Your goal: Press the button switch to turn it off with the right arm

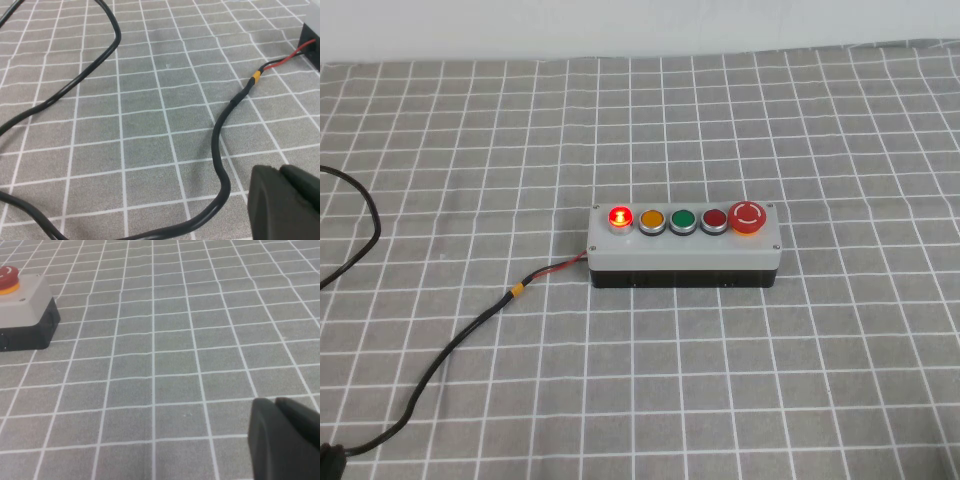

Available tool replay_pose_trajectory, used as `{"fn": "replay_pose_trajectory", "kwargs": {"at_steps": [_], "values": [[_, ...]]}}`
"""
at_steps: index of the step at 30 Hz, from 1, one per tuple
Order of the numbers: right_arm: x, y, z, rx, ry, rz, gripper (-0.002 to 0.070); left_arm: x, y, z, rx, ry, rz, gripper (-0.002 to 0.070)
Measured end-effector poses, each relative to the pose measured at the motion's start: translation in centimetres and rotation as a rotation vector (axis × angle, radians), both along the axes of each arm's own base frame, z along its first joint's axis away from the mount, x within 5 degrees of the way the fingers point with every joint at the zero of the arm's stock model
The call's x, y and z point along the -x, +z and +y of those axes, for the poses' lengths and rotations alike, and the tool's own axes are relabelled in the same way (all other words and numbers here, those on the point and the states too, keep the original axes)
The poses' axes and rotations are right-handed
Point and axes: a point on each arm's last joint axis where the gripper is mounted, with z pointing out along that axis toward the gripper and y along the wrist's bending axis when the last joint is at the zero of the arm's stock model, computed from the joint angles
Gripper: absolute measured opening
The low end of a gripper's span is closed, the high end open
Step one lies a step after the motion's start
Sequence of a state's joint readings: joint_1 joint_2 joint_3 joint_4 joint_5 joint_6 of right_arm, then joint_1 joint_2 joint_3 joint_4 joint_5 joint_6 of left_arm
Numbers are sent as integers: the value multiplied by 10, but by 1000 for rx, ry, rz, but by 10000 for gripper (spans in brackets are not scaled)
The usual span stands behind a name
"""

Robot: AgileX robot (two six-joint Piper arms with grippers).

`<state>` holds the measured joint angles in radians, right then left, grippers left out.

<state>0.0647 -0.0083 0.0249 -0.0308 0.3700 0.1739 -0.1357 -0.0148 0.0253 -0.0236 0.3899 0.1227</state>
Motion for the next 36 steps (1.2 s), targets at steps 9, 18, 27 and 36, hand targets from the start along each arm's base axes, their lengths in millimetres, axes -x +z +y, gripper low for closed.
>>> {"fn": "replay_pose_trajectory", "kwargs": {"at_steps": [9,18,27,36], "values": [[0,0,0,-2,0,0,-16,0,0,0,0,0,0,-3],[0,0,0,-4,0,-4,-16,0,0,0,0,0,0,-3],[-2,6,0,-8,2,-68,-16,0,0,0,0,0,0,-3],[-4,35,1,-28,11,-386,-16,0,0,0,0,0,0,-3]]}}
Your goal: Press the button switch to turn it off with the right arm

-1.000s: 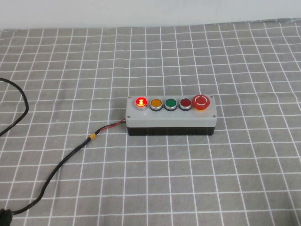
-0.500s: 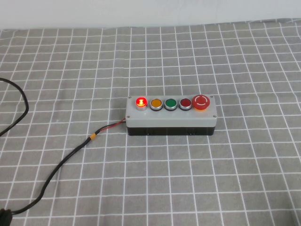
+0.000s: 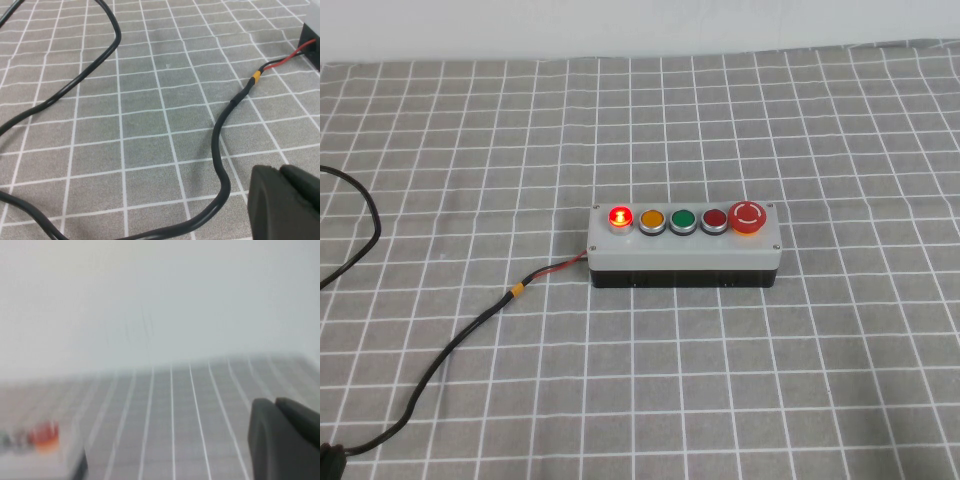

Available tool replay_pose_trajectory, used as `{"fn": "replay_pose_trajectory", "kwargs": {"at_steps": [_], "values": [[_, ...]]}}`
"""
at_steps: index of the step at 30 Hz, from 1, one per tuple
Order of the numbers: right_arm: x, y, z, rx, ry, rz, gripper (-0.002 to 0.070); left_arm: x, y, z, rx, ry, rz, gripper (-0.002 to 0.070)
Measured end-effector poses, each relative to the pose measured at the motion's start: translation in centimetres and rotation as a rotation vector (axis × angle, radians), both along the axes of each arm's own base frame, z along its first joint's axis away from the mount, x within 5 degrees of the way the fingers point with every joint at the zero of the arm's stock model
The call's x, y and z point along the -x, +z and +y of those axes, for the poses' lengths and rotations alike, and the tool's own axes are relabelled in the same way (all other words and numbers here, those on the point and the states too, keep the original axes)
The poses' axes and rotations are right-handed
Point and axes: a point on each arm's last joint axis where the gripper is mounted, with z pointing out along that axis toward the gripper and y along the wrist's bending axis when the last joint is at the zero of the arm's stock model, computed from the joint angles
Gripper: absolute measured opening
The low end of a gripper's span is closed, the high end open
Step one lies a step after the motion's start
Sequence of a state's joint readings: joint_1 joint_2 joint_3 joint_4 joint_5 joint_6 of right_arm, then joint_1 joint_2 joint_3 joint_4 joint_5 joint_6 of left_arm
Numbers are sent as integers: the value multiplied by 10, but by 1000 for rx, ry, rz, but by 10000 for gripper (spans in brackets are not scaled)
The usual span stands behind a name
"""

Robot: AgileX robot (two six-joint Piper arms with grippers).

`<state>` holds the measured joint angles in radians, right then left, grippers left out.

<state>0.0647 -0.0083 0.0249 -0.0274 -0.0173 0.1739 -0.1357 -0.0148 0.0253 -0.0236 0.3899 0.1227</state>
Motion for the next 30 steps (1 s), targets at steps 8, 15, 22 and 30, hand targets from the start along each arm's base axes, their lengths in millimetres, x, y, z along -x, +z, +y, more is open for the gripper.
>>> {"fn": "replay_pose_trajectory", "kwargs": {"at_steps": [8,15,22,30], "values": [[15,42,0,-33,13,-499,-16,0,0,0,0,0,0,-3],[38,83,-2,-85,29,-797,-16,0,0,0,0,0,0,-3],[60,146,-3,-134,56,-661,-16,0,0,0,0,0,0,-3],[34,193,-3,-143,17,-157,-16,0,0,0,0,0,0,-3]]}}
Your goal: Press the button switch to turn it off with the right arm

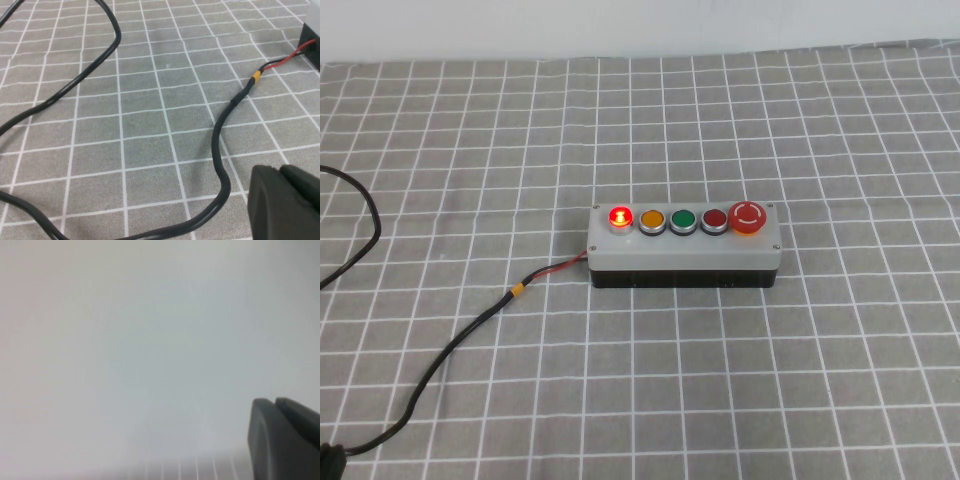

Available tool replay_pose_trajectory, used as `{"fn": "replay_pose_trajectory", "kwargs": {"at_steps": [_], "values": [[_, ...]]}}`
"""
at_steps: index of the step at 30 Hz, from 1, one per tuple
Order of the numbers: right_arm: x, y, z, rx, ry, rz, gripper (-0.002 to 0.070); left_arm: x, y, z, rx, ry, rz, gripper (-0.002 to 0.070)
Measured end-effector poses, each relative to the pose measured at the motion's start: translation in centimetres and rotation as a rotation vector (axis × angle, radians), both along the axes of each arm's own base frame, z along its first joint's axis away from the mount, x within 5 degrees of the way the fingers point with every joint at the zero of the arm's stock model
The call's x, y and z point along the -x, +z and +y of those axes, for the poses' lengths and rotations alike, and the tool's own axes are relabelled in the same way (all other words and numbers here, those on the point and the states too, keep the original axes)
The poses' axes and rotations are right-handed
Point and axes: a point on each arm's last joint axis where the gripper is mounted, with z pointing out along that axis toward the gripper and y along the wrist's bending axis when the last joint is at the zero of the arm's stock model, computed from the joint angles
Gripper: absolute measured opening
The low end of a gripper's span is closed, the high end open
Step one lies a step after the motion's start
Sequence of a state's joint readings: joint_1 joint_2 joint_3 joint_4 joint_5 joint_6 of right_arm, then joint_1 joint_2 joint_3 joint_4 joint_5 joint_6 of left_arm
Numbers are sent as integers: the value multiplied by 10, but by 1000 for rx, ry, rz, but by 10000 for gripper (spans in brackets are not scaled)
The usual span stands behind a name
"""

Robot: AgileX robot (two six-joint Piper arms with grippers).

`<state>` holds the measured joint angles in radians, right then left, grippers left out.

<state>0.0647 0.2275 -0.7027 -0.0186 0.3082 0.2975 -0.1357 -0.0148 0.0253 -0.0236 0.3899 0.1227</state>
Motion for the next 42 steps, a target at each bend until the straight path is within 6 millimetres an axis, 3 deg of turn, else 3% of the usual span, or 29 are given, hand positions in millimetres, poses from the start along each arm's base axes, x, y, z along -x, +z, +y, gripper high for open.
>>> {"fn": "replay_pose_trajectory", "kwargs": {"at_steps": [4,9,15,21,27,37,42], "values": [[-35,4,11,78,89,307,-16,0,0,0,0,0,0,-3],[-79,3,42,175,420,518,-16,0,0,0,0,0,0,-3],[-136,-5,65,116,684,568,-16,0,0,0,0,0,0,-3],[-173,-15,76,75,805,507,-16,0,0,0,0,0,0,-3],[-182,-23,97,163,845,484,-16,0,0,0,0,0,0,-3],[-179,4,167,517,966,338,-16,0,0,0,0,0,0,-3],[-203,3,185,517,916,321,-16,0,0,0,0,0,0,-3]]}}
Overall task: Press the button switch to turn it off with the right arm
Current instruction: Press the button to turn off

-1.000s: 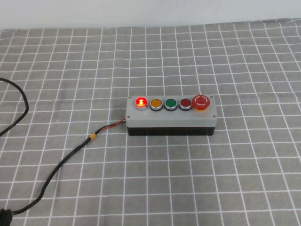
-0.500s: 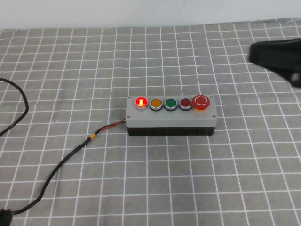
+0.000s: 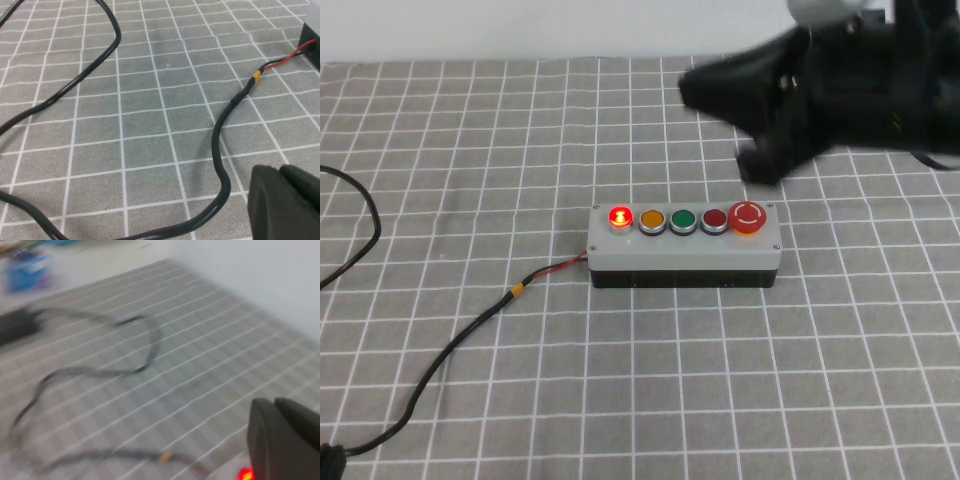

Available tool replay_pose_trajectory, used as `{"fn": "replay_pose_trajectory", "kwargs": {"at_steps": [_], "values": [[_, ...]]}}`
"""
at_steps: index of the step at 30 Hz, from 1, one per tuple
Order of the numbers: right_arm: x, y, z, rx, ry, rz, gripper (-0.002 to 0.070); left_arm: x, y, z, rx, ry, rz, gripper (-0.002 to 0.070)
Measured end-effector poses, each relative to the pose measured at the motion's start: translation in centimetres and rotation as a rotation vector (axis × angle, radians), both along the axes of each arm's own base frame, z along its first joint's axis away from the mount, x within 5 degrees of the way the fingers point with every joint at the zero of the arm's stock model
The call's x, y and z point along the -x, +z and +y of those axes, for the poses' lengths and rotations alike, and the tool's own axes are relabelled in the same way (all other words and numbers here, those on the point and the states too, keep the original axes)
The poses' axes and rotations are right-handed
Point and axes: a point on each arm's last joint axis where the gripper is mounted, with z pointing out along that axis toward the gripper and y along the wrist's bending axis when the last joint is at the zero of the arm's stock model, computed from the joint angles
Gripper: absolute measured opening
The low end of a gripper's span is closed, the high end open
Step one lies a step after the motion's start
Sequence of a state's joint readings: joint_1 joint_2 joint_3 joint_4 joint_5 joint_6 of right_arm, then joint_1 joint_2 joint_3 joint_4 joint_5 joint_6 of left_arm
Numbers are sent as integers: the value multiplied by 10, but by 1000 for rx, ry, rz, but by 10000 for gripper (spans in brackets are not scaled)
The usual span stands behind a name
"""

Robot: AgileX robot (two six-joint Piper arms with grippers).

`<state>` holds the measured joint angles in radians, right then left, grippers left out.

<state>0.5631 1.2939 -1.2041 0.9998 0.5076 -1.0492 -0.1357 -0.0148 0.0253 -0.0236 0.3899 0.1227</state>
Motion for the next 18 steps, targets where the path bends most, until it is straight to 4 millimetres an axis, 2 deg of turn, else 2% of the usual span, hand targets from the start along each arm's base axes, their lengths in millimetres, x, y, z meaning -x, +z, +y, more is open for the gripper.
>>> {"fn": "replay_pose_trajectory", "kwargs": {"at_steps": [5,12,18], "values": [[-28,-11,6,-89,-148,39,-16,0,0,0,0,0,0,-3],[-49,-37,18,-109,-185,149,-16,0,0,0,0,0,0,-3],[-59,-58,44,89,0,119,-16,0,0,0,0,0,0,-3]]}}
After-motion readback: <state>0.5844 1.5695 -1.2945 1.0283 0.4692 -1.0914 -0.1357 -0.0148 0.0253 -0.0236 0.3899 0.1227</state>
